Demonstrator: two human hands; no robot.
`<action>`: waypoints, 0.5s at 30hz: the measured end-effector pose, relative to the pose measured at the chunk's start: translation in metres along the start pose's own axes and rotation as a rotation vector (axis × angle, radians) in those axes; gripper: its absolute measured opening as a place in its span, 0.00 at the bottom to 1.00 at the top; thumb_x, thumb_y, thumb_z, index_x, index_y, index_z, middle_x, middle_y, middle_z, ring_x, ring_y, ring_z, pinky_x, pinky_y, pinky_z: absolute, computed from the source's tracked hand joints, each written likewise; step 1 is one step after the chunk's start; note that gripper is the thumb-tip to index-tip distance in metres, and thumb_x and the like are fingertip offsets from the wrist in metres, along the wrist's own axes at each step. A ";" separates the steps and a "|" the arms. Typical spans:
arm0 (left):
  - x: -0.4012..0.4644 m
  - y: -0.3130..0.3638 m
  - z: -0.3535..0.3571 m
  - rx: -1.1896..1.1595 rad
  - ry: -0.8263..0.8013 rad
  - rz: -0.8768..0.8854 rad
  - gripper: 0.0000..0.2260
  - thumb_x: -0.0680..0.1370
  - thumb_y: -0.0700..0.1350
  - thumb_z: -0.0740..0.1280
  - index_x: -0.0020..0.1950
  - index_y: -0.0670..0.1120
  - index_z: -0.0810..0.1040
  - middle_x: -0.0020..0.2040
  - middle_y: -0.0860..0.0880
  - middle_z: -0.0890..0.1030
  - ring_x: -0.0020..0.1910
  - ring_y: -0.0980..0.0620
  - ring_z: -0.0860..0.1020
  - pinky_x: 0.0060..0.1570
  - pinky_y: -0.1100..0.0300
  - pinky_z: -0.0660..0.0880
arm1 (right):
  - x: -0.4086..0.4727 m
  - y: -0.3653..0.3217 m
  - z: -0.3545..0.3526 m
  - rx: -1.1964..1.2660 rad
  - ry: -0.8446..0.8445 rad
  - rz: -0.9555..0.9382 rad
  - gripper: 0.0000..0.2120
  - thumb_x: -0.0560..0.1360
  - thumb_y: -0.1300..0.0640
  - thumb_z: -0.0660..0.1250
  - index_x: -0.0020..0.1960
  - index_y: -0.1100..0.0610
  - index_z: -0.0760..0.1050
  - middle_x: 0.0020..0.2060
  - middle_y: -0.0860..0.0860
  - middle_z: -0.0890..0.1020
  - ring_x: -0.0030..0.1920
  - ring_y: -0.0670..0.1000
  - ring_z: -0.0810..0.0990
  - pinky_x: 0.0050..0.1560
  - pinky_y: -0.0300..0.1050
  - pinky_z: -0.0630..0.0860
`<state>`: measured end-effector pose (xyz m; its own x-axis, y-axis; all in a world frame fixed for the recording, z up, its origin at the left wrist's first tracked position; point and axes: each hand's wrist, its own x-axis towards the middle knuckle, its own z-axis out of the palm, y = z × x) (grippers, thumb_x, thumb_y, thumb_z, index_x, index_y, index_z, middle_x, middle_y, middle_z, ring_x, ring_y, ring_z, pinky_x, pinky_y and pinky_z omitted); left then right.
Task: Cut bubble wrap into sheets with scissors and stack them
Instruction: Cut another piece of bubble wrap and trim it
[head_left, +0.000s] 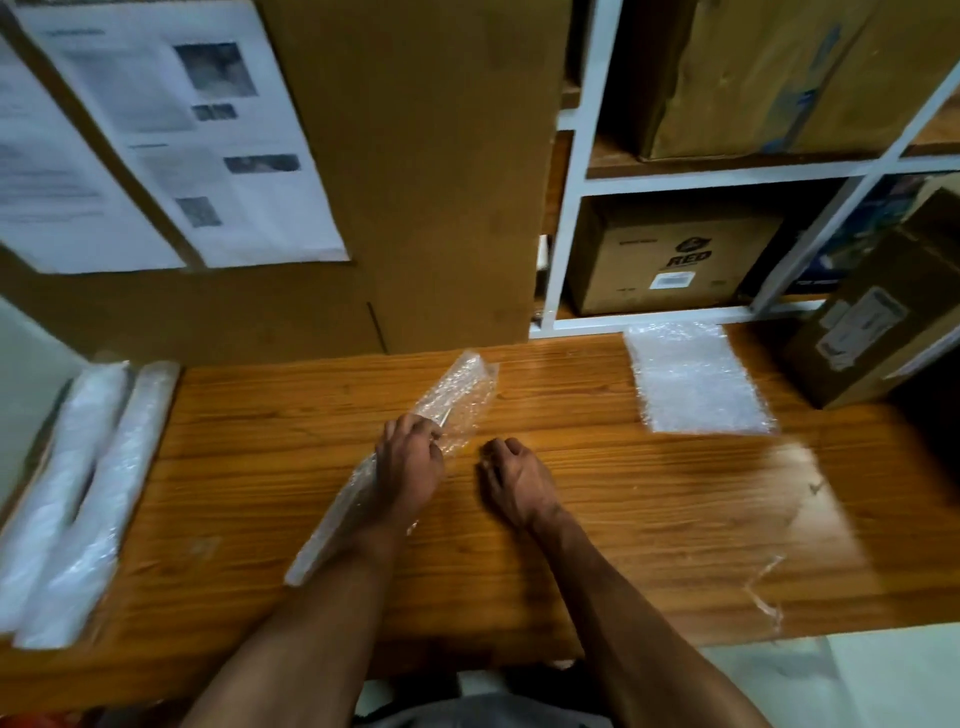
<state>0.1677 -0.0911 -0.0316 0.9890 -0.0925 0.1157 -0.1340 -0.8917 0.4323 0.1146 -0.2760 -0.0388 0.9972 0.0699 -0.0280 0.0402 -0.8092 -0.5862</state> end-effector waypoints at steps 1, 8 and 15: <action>-0.005 -0.014 -0.006 0.000 0.023 -0.020 0.12 0.73 0.39 0.71 0.53 0.53 0.83 0.58 0.50 0.78 0.60 0.44 0.73 0.59 0.47 0.71 | 0.000 -0.013 0.010 -0.002 -0.017 -0.008 0.12 0.84 0.52 0.62 0.62 0.57 0.75 0.55 0.59 0.79 0.53 0.64 0.79 0.51 0.54 0.76; -0.026 -0.081 -0.024 0.068 -0.116 -0.215 0.15 0.74 0.43 0.72 0.59 0.55 0.79 0.59 0.45 0.75 0.60 0.39 0.74 0.57 0.48 0.73 | 0.002 -0.075 0.060 0.014 -0.094 0.104 0.18 0.81 0.44 0.58 0.62 0.54 0.72 0.56 0.59 0.76 0.53 0.63 0.79 0.51 0.54 0.79; -0.029 -0.097 -0.028 -0.210 -0.222 -0.253 0.13 0.77 0.40 0.72 0.60 0.52 0.80 0.56 0.47 0.85 0.51 0.46 0.82 0.49 0.58 0.78 | -0.002 -0.095 0.076 0.006 0.018 0.338 0.21 0.78 0.57 0.71 0.68 0.57 0.69 0.59 0.59 0.78 0.55 0.61 0.81 0.46 0.48 0.75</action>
<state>0.1498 0.0105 -0.0522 0.9789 0.0044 -0.2044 0.1285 -0.7910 0.5982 0.1044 -0.1545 -0.0444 0.9551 -0.2122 -0.2069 -0.2930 -0.7814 -0.5510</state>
